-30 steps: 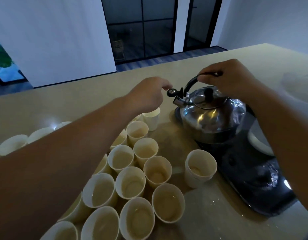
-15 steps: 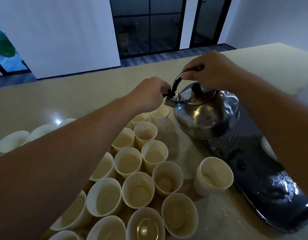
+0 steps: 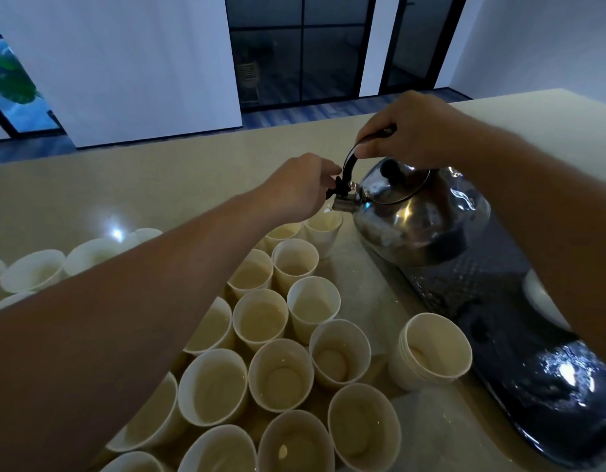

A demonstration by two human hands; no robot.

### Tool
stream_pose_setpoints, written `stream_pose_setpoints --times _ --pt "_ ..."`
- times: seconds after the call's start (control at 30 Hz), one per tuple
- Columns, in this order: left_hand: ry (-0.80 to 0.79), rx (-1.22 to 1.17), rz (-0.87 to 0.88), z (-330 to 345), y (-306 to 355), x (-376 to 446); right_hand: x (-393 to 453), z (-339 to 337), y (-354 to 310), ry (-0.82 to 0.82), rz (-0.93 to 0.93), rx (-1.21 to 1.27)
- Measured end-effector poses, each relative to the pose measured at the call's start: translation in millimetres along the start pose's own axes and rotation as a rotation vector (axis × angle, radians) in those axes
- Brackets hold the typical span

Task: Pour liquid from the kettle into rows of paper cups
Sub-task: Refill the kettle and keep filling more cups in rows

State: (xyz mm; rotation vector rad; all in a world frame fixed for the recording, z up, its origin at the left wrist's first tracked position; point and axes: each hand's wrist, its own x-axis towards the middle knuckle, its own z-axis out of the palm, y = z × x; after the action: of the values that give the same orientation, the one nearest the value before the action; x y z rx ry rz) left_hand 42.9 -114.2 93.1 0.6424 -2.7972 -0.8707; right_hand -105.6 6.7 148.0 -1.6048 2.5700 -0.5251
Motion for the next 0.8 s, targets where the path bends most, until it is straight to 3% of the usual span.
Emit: stream_pose_setpoints --times 0.8 --pt "0.014 -0.044 0.030 1.4 2.7 -1.7 -4.7 -8.8 6.6 -0.007 0.000 0.065"
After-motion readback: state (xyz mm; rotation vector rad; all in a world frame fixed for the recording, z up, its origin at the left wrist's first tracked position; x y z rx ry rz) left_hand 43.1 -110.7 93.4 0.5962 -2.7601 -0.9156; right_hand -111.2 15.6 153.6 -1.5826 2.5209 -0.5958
